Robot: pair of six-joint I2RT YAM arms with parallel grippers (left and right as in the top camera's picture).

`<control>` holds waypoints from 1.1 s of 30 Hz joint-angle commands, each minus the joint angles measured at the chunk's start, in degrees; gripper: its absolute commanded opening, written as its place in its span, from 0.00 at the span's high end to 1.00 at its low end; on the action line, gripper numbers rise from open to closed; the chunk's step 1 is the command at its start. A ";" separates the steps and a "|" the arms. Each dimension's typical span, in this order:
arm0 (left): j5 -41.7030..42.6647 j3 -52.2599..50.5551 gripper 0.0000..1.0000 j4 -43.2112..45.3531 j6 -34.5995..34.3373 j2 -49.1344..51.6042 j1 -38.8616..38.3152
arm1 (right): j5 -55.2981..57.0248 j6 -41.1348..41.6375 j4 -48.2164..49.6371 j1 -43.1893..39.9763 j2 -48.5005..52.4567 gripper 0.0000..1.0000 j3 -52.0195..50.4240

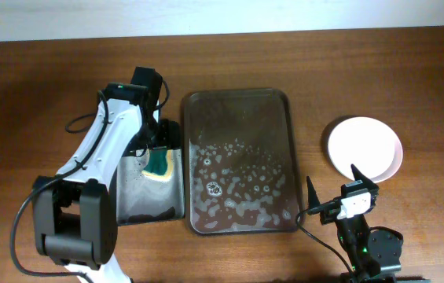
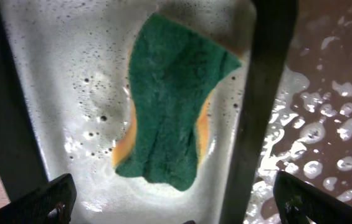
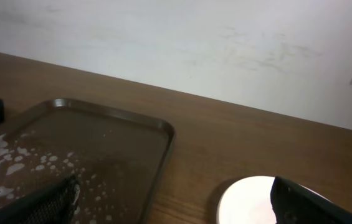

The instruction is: Clean dirty plates on tray and stack at the side

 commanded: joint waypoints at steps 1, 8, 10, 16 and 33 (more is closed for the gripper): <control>0.17 -0.50 0.00 -0.07 0.28 -8.61 -4.98 | 0.50 -0.39 -0.39 0.37 -0.20 0.01 -0.28; -16.11 -11.67 0.01 15.74 0.39 -39.93 -7.15 | 0.50 -0.39 -0.42 0.37 -0.20 0.01 -0.28; -7.93 -24.09 0.01 27.52 3.91 -52.22 -1.01 | 0.50 -0.39 -0.42 0.37 -0.20 0.01 -0.28; 1.31 -55.89 0.01 47.54 8.92 -88.02 8.87 | 0.50 -0.39 -0.39 0.37 -0.20 0.01 -0.28; 0.87 -85.18 0.01 65.48 8.85 -107.73 9.86 | 0.50 -0.39 -0.39 0.37 -0.20 0.01 -0.28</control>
